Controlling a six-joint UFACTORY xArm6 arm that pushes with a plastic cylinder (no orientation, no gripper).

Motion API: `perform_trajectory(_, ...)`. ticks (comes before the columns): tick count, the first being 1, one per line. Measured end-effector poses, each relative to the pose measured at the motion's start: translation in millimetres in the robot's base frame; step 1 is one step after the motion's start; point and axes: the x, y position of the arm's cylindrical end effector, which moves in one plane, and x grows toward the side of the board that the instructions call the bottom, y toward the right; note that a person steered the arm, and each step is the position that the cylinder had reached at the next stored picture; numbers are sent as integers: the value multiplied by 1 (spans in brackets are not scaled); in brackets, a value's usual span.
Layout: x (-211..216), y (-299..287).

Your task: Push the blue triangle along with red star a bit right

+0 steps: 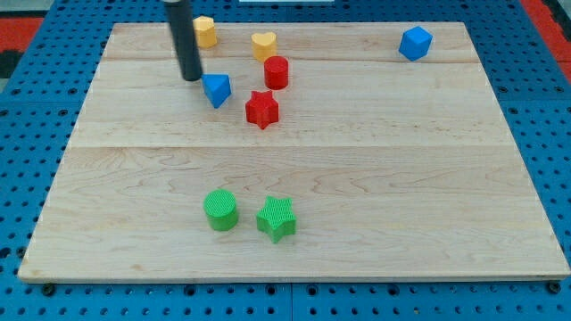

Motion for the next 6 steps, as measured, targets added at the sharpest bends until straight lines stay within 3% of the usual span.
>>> perform_trajectory(1,11,10)
perform_trajectory(3,11,102)
perform_trajectory(4,12,32)
perform_trajectory(5,57,32)
perform_trajectory(6,56,91)
